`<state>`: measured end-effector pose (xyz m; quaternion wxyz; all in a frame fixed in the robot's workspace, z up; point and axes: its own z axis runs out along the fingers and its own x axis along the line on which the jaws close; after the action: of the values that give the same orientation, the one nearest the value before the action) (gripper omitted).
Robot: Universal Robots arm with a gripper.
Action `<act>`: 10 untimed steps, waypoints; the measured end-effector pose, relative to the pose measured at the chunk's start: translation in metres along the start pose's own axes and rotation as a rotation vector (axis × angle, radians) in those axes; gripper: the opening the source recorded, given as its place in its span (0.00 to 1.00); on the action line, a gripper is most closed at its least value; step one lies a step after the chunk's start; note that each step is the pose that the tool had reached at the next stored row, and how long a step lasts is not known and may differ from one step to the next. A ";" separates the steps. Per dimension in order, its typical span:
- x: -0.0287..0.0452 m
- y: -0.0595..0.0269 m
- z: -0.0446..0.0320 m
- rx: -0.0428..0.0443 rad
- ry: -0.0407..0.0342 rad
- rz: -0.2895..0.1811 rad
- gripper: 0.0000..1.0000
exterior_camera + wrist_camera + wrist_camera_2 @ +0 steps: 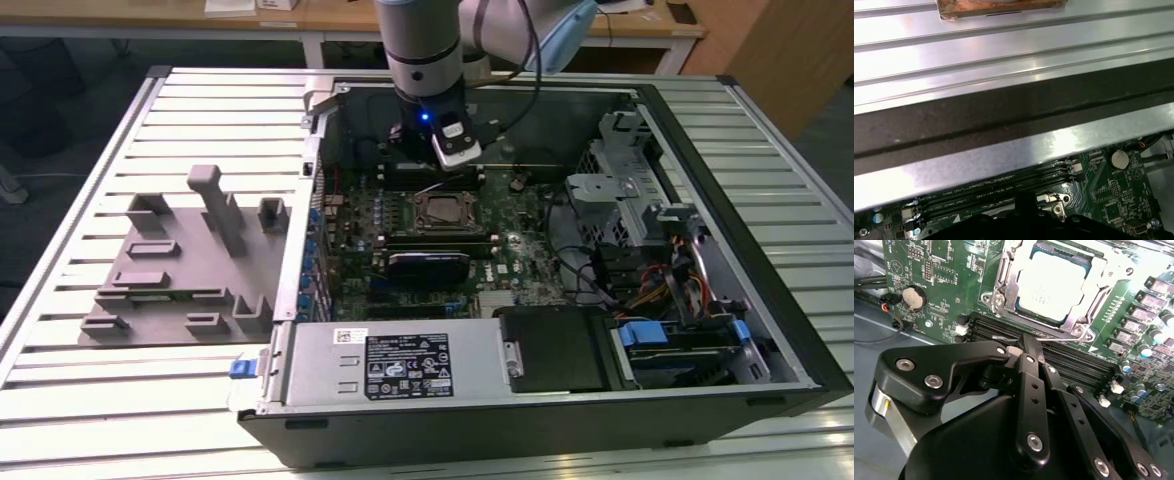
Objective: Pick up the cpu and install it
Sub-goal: 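Install the first cpu locking lever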
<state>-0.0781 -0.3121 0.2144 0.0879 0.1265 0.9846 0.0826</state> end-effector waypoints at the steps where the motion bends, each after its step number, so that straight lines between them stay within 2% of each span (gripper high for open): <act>1: 0.0001 -0.0001 0.0004 -0.0005 -0.0026 0.000 0.11; 6: 0.0002 -0.0002 0.0017 -0.0046 -0.0199 0.001 0.11; 10: 0.0002 -0.0003 0.0017 -0.0047 -0.0205 0.001 0.11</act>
<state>-0.0780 -0.3121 0.2127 0.0982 0.1277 0.9834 0.0836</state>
